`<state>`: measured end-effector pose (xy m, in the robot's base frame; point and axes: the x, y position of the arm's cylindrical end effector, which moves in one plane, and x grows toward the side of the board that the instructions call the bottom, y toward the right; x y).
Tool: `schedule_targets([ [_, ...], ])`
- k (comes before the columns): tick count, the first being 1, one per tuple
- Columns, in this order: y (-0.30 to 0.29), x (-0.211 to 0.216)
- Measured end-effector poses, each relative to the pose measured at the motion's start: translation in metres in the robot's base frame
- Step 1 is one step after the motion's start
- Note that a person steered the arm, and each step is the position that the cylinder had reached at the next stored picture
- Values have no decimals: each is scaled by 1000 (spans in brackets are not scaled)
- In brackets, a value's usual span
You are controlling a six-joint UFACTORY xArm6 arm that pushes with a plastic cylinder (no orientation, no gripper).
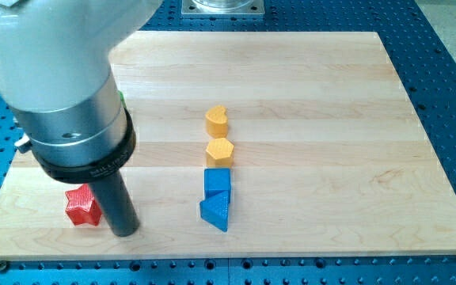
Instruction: Slightly push the red star upwards
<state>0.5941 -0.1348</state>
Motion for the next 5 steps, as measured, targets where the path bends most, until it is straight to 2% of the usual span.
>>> schedule_targets([
  [1,-50,13],
  [3,-62,-88],
  [5,-103,-5],
])
